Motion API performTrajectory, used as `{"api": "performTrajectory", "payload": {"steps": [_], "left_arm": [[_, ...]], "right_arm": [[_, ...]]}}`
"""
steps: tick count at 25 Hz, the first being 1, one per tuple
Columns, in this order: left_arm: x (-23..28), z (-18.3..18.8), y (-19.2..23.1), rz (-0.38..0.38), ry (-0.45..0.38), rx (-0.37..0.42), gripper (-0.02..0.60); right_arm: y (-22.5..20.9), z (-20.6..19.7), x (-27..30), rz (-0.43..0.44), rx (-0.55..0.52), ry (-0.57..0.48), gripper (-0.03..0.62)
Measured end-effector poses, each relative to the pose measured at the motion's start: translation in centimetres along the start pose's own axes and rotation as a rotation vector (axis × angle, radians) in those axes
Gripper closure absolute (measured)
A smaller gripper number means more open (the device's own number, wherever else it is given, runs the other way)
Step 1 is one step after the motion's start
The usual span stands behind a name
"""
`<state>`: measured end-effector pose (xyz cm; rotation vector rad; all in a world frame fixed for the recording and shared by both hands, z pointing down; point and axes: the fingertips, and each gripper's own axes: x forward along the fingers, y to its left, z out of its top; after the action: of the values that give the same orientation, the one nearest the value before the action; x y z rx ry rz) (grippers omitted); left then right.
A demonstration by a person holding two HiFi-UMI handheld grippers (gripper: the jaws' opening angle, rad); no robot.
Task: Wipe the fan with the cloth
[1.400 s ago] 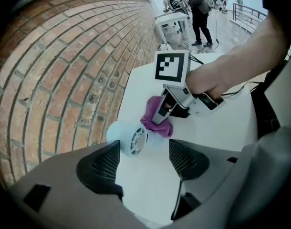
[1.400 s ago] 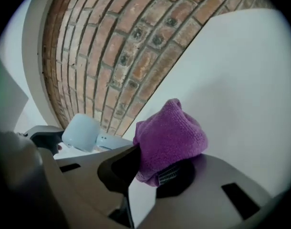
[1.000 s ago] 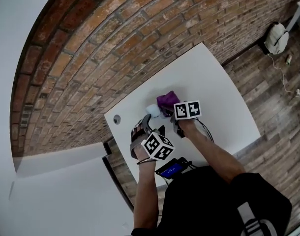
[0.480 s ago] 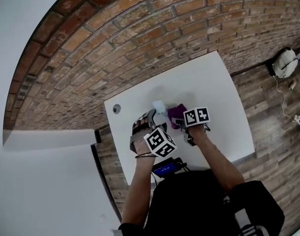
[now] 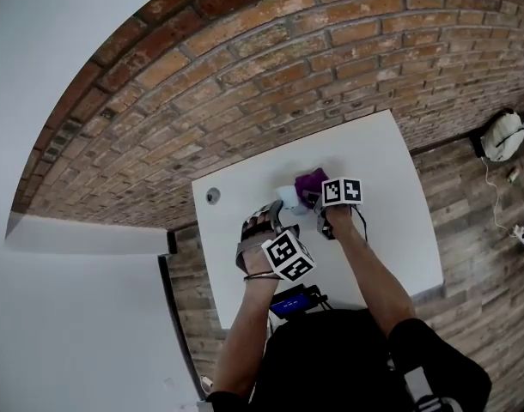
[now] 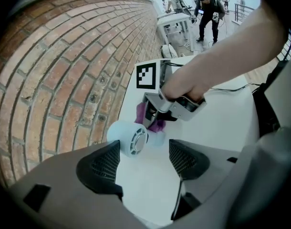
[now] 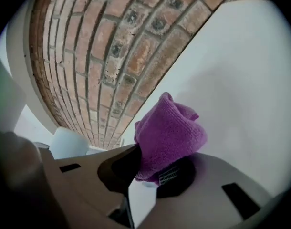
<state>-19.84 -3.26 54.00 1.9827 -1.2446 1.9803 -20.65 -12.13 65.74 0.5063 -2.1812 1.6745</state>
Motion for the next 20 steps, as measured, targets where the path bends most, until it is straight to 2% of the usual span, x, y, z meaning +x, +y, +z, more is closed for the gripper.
{"api": "performTrajectory", "payload": {"steps": [4, 7, 9, 10, 12, 15, 17, 20], "left_arm": [[0.0, -0.1, 0.5, 0.008, 0.001, 0.001, 0.258], [0.1, 0.0, 0.5, 0.013, -0.003, -0.009, 0.258], [0.2, 0.1, 0.3, 0.013, -0.016, -0.018, 0.258], [0.2, 0.2, 0.4, 0.016, -0.032, -0.028, 0.258], [0.0, 0.5, 0.9, 0.025, -0.087, -0.083, 0.258], [-1.5, -0.1, 1.4, 0.021, -0.162, -0.241, 0.258], [-2.3, -0.6, 0.4, -0.059, -0.193, -0.338, 0.258], [-1.9, -0.4, -1.9, -0.213, -0.232, -0.462, 0.258]], "right_arm": [[0.2, -4.3, -1.8, -0.048, -0.033, 0.034, 0.522], [1.3, -10.2, -2.5, 0.009, -0.068, 0.174, 0.523], [1.7, -11.9, -3.2, 0.03, -0.077, 0.206, 0.522], [1.8, -11.1, -3.7, 0.022, -0.087, 0.178, 0.522], [2.3, -6.6, -5.0, -0.021, -0.145, 0.061, 0.522], [5.3, 2.3, -6.9, -0.057, -0.32, -0.12, 0.523], [8.6, 6.2, -7.0, 0.002, -0.442, -0.159, 0.523], [12.7, 7.5, -5.2, 0.112, -0.596, -0.076, 0.522]]}}
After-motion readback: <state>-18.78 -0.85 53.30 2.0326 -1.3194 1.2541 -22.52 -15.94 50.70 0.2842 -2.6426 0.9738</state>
